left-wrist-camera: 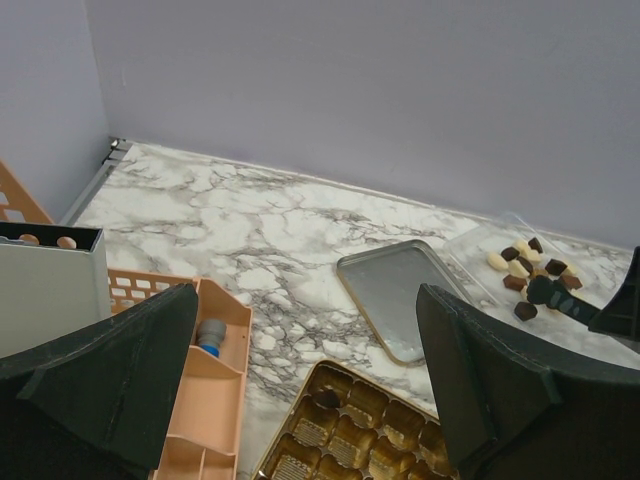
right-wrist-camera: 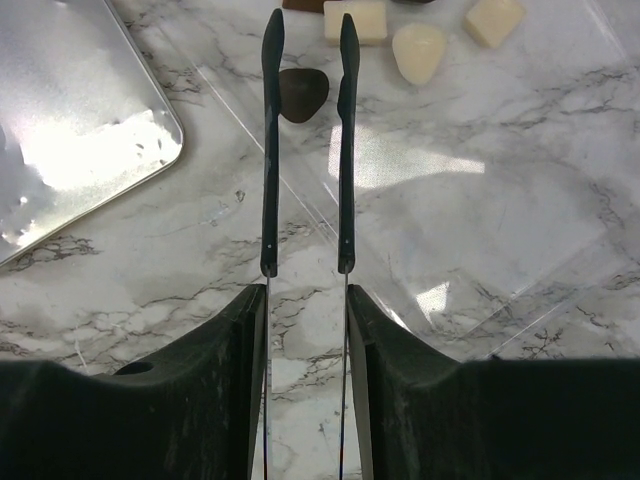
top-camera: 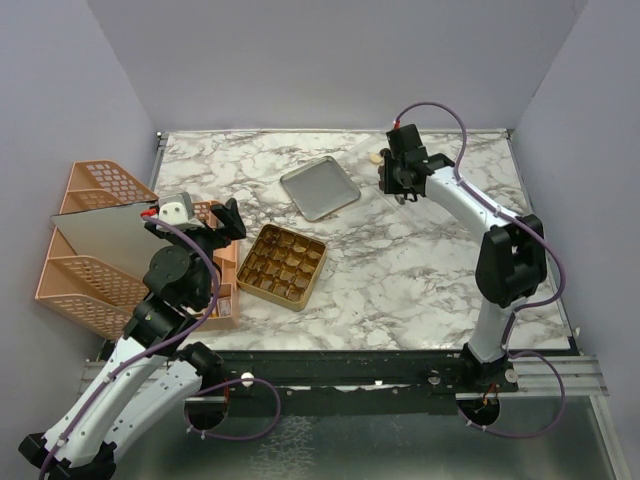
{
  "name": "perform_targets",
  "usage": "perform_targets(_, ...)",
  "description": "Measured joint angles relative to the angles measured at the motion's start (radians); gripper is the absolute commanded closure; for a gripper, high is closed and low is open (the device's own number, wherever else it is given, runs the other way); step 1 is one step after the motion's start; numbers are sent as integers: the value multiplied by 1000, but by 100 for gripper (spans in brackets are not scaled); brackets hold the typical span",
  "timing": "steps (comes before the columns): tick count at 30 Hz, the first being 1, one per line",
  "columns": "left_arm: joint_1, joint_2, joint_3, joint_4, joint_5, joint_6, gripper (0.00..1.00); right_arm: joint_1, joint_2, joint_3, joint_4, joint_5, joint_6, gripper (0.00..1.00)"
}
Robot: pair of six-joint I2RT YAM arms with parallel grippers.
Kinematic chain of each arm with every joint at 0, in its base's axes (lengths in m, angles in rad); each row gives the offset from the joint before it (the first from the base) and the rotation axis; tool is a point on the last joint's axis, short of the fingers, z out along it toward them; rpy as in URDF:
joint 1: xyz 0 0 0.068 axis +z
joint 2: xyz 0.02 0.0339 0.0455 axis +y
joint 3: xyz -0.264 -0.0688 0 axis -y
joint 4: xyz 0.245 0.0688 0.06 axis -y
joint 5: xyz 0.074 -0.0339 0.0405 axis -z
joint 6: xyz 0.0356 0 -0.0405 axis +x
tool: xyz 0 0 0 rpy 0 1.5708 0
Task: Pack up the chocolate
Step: Pick up the fake chocolate from the plate.
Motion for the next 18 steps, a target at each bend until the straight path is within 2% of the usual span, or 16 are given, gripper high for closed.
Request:
perform_targets(7,0,-3,0,2,0,0,1,0,10,-10,8,-4,0,57)
perform_targets(18,0,-4,0,2,0,0,1,0,72,-13,13,-25,0,58)
